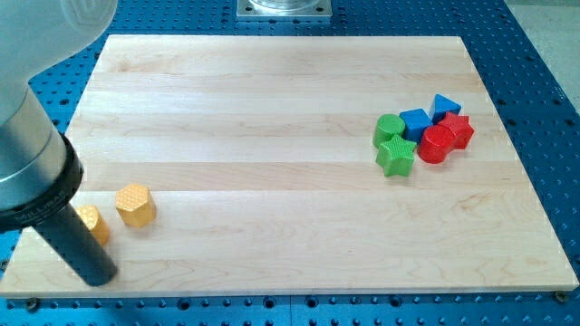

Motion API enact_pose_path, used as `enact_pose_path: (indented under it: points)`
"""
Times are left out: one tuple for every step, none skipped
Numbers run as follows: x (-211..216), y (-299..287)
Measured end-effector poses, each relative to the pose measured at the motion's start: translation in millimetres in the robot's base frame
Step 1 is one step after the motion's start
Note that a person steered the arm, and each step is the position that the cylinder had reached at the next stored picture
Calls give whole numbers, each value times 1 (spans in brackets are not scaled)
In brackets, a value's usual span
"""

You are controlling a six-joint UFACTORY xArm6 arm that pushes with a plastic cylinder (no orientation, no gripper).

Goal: Separate heart from hexagon

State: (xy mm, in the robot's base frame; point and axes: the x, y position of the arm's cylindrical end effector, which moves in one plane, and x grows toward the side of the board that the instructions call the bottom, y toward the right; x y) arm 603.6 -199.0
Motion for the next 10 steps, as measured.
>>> enact_pose_path:
  points:
    - [-34,2]
    - [-22,-14]
    - [-22,-37]
    - [-61,-30]
    - [-116,-23]
    - [-164,-14]
    - [-219,-9]
    - [-274,-9]
    - [-298,-9]
    - [-279,-9]
